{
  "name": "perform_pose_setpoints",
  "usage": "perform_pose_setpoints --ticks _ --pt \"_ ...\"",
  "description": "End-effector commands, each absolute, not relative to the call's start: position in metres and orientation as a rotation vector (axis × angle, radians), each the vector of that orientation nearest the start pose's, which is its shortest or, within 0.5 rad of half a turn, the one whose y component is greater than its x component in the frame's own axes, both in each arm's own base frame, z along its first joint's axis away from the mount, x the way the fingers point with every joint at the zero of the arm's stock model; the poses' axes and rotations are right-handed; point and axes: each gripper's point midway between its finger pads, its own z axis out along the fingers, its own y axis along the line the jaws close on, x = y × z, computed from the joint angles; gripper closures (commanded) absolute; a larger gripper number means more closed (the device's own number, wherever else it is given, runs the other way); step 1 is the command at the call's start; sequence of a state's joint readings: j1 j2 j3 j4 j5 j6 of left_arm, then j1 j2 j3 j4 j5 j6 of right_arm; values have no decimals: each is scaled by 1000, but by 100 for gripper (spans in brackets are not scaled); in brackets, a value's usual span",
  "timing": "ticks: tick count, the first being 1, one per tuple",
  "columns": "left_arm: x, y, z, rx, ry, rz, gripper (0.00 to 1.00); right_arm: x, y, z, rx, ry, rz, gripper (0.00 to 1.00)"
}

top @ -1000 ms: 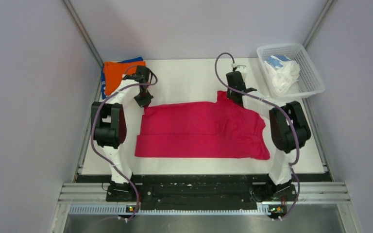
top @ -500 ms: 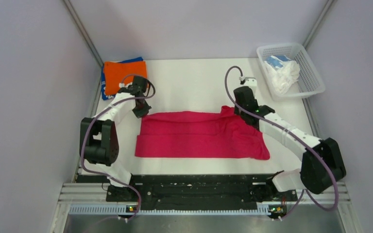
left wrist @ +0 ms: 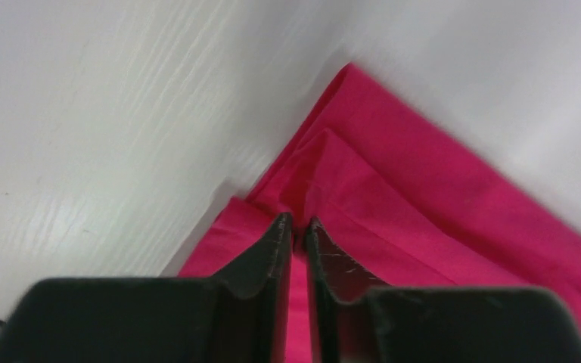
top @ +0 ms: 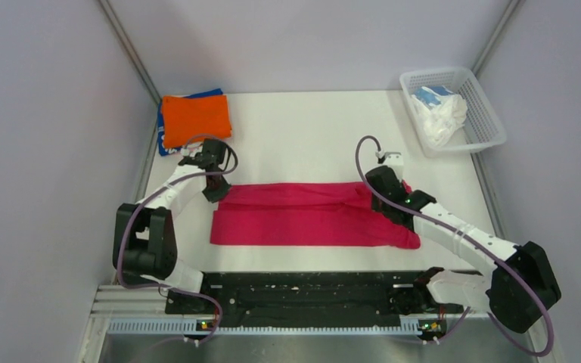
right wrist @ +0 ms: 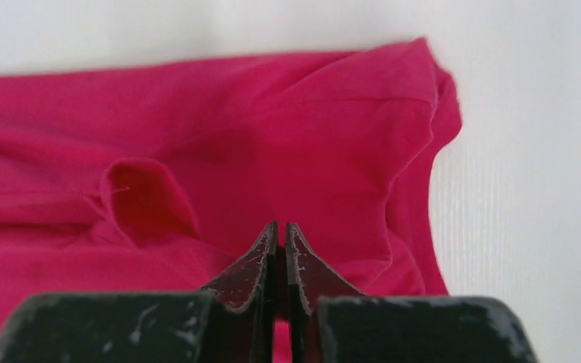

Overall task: Fold and stack the t-shirts
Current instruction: Fold the other side of the tshirt into a rectangle, then rotate the tshirt 90 degrees

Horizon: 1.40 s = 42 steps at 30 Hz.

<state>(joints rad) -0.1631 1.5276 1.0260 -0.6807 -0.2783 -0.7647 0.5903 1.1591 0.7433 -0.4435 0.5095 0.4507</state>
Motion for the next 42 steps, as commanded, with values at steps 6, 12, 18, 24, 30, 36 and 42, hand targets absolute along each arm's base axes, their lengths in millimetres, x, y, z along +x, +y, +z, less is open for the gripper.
perform_pose_setpoints --ticks 6,12,18,24,30,36,42 --pt "283 -20 62 -922 2533 176 37 195 140 71 103 2567 286 50" --pt "298 -26 111 -869 2432 55 1 202 139 123 199 2367 422 1" --pt "330 -82 116 -665 2494 -311 1 237 146 134 336 2230 442 1" --pt "328 -109 67 -595 2632 -450 1 259 135 73 527 2348 429 1" --pt "298 -110 24 -652 2736 -442 1 309 111 35 624 2342 406 1" --pt "241 -137 18 -653 2775 -452 1 409 140 28 503 2338 508 1" --pt "186 -187 20 -665 2732 -651 1 523 199 12 223 2457 629 1"
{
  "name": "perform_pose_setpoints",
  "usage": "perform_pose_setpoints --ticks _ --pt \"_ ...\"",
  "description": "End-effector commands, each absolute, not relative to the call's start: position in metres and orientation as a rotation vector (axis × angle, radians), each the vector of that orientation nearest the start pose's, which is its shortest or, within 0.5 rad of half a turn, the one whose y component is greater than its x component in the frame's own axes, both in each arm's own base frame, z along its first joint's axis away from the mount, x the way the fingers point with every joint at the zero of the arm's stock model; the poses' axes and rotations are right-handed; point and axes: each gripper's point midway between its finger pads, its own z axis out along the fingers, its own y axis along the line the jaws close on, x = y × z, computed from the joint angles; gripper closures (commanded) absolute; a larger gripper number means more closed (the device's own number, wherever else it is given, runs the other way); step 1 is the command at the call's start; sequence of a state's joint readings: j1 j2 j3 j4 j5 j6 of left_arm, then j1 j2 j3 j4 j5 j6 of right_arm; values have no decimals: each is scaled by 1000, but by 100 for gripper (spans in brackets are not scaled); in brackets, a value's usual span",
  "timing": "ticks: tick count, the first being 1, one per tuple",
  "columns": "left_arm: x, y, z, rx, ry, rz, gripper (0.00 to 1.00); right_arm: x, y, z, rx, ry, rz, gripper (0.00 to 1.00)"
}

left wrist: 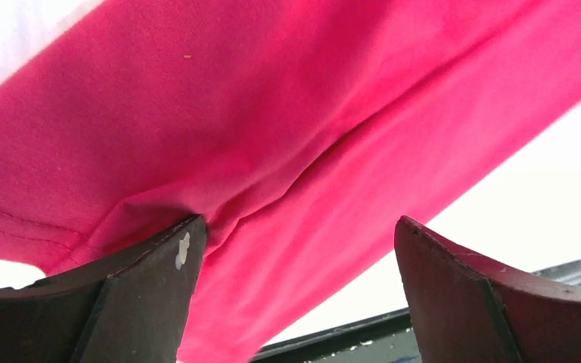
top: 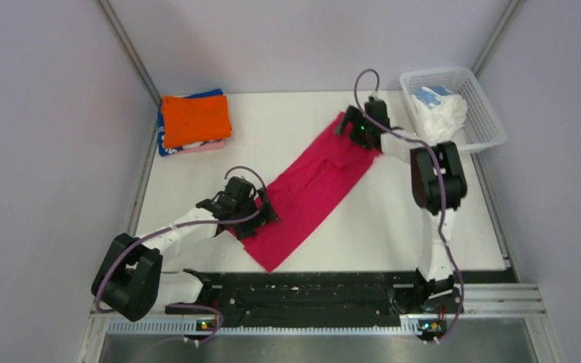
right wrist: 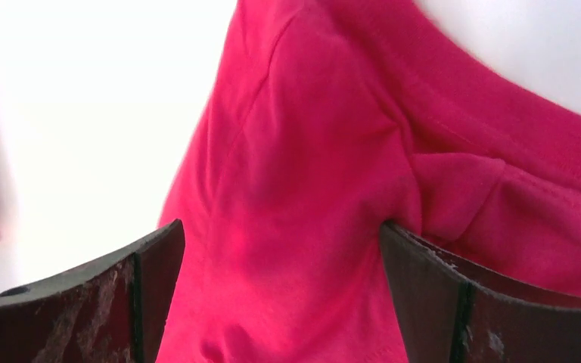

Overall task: Fold and stack the t-shirts
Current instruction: Rotate the tshirt 90 degrees

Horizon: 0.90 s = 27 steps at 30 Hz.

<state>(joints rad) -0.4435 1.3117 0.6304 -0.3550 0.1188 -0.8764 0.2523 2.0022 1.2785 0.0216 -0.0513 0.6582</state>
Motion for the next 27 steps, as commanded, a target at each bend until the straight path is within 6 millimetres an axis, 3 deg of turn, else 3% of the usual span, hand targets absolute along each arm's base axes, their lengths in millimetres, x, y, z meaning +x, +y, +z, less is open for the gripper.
perform_pose_setpoints --ticks 1,3,4,8,11,14,19,23,27 --pt "184 -195 25 -646 2686 -685 1 537 208 9 186 2469 645 1" --pt "185 -214 35 -606 2603 -776 1 559 232 5 105 2480 699 1" --pt "185 -223 39 -580 2576 -808 1 573 249 14 53 2451 740 1" --pt "193 -258 51 -462 2508 -874 1 587 303 6 -28 2415 892 1" --pt "187 -280 34 -377 2611 -830 1 587 345 11 -77 2347 1012 1" --pt "178 -302 32 -275 2676 -858 1 595 372 38 -99 2216 1100 1" --pt "180 -311 51 -161 2634 -800 1 610 372 112 -158 2055 1070 1" --pt "182 -300 78 -94 2575 -713 1 606 347 173 -185 2014 881 1" --pt "172 -277 101 -44 2539 -696 1 587 314 208 -174 2026 712 1"
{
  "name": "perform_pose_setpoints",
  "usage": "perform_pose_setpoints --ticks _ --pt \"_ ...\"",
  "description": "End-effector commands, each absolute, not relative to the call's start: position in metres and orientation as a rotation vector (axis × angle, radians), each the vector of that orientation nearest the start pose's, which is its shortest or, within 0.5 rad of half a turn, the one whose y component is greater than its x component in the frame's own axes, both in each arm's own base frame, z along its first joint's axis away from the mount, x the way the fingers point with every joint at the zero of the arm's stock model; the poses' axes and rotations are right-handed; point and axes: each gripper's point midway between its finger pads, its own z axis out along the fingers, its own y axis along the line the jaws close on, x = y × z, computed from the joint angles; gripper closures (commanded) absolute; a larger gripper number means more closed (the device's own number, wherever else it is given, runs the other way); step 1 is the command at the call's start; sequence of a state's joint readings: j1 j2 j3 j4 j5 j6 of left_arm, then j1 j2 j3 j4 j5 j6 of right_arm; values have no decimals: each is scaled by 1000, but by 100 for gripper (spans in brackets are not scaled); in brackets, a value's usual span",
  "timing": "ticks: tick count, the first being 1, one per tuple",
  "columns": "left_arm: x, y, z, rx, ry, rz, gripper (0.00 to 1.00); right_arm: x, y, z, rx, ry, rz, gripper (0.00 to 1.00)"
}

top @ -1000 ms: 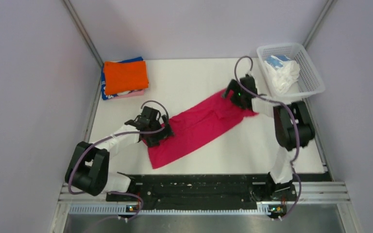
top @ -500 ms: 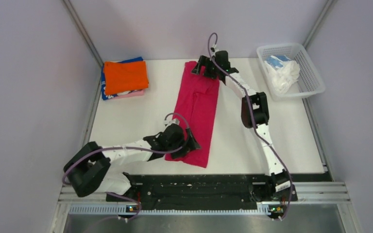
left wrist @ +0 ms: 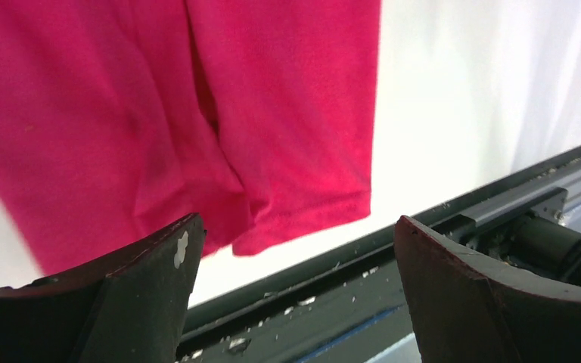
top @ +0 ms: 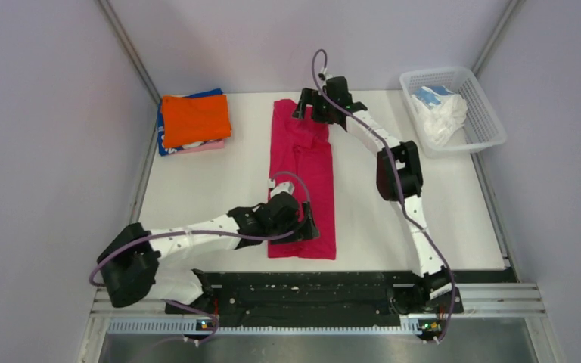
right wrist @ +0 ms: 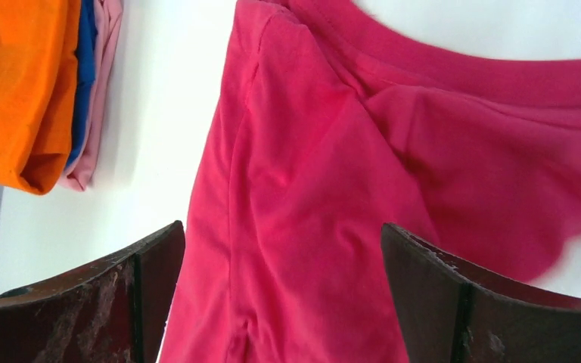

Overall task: Fold and stack the t-shirts
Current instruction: Rotate the tshirt 90 degrees, then grab the bottom of the folded rectangular tshirt with both arms

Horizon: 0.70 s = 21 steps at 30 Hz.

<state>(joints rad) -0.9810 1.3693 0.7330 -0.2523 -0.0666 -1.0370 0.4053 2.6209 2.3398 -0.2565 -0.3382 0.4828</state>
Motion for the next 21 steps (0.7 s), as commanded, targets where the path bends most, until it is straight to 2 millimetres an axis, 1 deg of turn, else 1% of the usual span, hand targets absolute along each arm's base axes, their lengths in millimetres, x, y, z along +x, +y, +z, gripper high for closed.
perform_pose_setpoints --ticks 1,3,5,6,7,8,9,10,12,14,16,17,18,19,21 --pt "168 -270 104 -37 2540 -689 1 581 306 213 -161 2036 683 1" --pt "160 -253 105 -31 2550 -656 1 564 293 216 -140 2057 646 1" --pt "156 -231 103 -82 2547 -588 1 540 282 217 -132 2082 623 1" --pt "154 -218 98 -118 2549 -534 1 523 276 223 -143 2088 622 1" --pt "154 -205 94 -163 2547 -491 1 505 271 223 -149 2101 617 1" --pt "152 -196 91 -186 2543 -474 1 484 263 216 -139 2130 607 1" --pt "152 -188 88 -212 2534 -468 1 460 256 203 -121 2164 588 1" --pt "152 -184 87 -243 2517 -477 1 436 249 195 -103 2182 574 1" --pt "152 -177 81 -280 2495 -499 1 384 234 165 -33 2230 559 1" --pt "152 -176 76 -303 2481 -547 7 333 233 140 -9 2266 612 2" --pt "153 -177 71 -317 2480 -592 16 285 233 113 -22 2339 648 4" --pt "152 -179 68 -308 2485 -618 19 266 230 102 -8 2377 662 4" --pt "151 -182 64 -301 2495 -637 21 245 232 91 -9 2417 700 7" --pt "152 -186 63 -293 2497 -662 24 230 230 82 10 2451 722 10" --pt "150 -191 55 -278 2524 -679 30 200 235 71 -8 2494 772 12"
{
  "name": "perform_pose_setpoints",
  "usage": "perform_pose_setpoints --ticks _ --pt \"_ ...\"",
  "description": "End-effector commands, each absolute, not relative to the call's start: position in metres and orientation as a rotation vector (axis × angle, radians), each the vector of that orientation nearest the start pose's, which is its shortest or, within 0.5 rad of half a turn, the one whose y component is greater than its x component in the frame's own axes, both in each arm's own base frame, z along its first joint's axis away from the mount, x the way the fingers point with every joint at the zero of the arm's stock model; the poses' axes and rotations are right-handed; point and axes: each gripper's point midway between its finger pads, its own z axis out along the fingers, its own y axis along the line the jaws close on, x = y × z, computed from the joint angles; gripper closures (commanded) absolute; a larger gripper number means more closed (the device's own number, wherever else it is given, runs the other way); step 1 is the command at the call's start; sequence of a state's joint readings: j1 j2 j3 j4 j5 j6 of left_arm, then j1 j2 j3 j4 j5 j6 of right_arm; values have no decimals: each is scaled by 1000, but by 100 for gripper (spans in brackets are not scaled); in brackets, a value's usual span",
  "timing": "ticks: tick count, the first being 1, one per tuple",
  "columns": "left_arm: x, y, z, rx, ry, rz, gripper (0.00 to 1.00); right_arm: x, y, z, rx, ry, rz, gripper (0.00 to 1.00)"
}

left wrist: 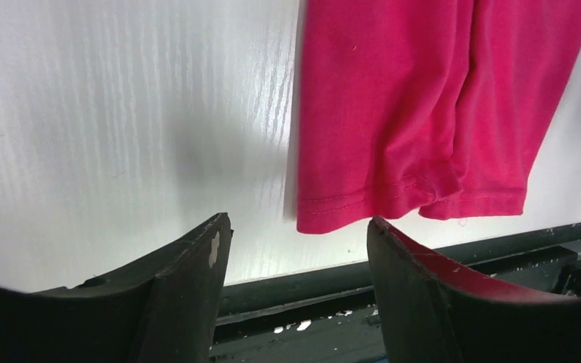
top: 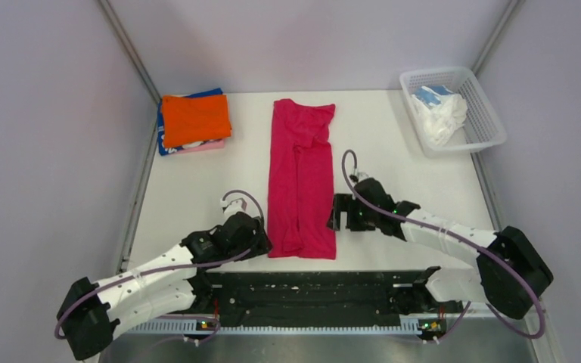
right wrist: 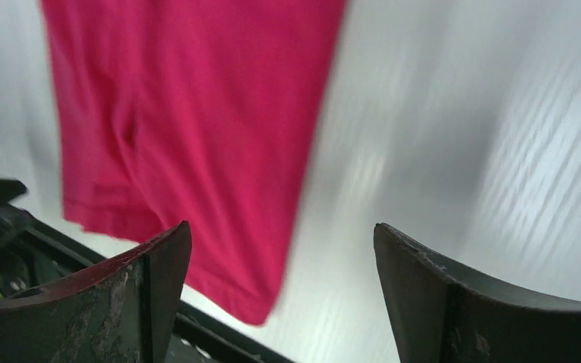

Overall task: Fold and stack the t-shirts
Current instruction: Grab the bottom of the folded rectangular tshirt with both arms

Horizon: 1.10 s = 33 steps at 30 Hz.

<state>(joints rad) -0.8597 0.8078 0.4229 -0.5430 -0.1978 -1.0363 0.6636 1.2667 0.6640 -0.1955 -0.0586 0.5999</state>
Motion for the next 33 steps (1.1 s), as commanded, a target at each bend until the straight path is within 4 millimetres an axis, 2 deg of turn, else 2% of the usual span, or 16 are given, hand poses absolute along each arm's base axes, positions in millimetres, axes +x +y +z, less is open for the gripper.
perform_pose_setpoints --ticks 1,6,9,14,15,17,18,22,25,28,32,33 --pt "150 -193 52 -273 2539 -681 35 189 237 68 -11 2506 780 14" --pt "144 -199 26 -268 2639 -642 53 152 247 51 -34 2570 829 26" --pt "140 -198 17 -256 2695 -604 59 142 247 37 -27 2623 803 32" --pt "140 -195 10 -249 2709 -563 68 129 253 25 -60 2679 791 43" --pt "141 -194 10 -249 2710 -550 73 127 253 24 -55 2688 780 45" --pt "141 -189 10 -264 2713 -520 95 123 251 20 -52 2697 760 49" --pt "140 -188 9 -269 2714 -513 100 122 249 17 -46 2700 749 51" --pt "139 -186 12 -276 2691 -544 100 127 240 8 -17 2690 683 70" --pt "136 -187 19 -261 2687 -572 100 131 238 -1 1 2660 675 81" --pt "127 -181 21 -258 2733 -545 100 122 243 -1 -9 2666 752 100" --pt "110 -173 19 -275 2784 -549 100 92 248 11 -120 2690 854 100" --pt "103 -176 21 -278 2801 -597 100 85 248 15 -144 2692 868 100"
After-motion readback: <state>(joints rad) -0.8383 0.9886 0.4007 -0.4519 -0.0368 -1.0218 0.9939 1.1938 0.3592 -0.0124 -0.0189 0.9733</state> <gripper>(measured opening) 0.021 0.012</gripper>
